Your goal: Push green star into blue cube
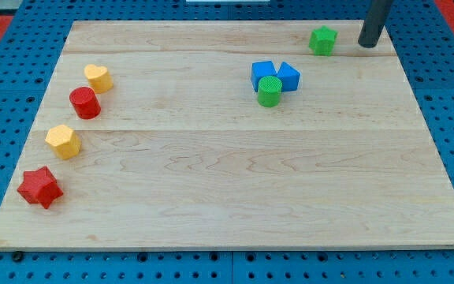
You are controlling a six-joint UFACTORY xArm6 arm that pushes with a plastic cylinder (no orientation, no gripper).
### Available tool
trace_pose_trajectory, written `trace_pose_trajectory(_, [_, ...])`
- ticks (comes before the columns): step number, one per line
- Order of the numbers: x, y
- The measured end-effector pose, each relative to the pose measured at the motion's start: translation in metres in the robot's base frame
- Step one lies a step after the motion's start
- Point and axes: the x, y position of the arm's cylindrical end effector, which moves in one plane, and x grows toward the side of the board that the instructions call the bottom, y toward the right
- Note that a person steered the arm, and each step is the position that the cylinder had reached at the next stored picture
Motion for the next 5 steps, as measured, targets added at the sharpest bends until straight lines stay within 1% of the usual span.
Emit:
trace_pose_trajectory(1, [0.0,-0.056])
trace_pose_trajectory(3, [-0.007,-0.115])
trace_pose_trajectory(4, [-0.02,-0.133])
trace_pose_trajectory(5, [-0.025,-0.157])
